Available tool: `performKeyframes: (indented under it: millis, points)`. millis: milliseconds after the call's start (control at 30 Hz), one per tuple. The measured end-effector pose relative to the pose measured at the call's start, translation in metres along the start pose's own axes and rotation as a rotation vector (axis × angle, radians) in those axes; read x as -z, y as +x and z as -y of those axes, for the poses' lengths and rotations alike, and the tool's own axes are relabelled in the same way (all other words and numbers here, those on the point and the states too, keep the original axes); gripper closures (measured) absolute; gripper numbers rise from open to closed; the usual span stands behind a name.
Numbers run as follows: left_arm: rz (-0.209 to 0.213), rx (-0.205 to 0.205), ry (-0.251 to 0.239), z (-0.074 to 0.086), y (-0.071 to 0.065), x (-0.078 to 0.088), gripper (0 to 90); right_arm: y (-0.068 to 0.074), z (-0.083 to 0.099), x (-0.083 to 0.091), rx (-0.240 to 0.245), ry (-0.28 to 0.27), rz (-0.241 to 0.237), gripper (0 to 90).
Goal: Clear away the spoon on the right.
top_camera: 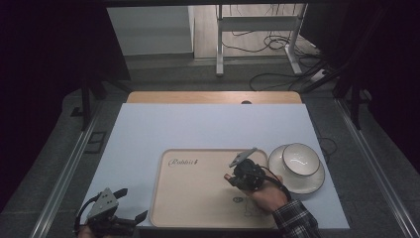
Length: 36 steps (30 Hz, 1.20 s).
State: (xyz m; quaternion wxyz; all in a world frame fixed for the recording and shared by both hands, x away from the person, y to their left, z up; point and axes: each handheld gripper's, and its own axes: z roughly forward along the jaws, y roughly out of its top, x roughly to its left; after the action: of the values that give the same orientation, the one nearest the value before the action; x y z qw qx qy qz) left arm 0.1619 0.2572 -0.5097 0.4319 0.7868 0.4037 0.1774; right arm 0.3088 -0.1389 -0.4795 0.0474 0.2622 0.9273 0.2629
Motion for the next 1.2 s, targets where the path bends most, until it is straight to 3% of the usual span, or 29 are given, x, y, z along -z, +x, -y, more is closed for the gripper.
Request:
performKeyframes:
  millis: [333, 633, 1200]
  points:
    - [-0.002, 0.001, -0.004, 0.000, 0.001, 0.000, 0.4, 0.003, 0.014, -0.013, 0.006, -0.017, 0.006, 89.9]
    - [0.001, 0.001, -0.003, 0.000, 0.001, 0.000, 0.3, 0.000, 0.021, -0.018, -0.007, 0.010, 0.017, 89.9]
    - [0.003, -0.001, -0.001, 0.000, 0.001, 0.000, 0.4, -0.023, 0.032, -0.011, -0.097, -0.025, 0.084, 89.9]
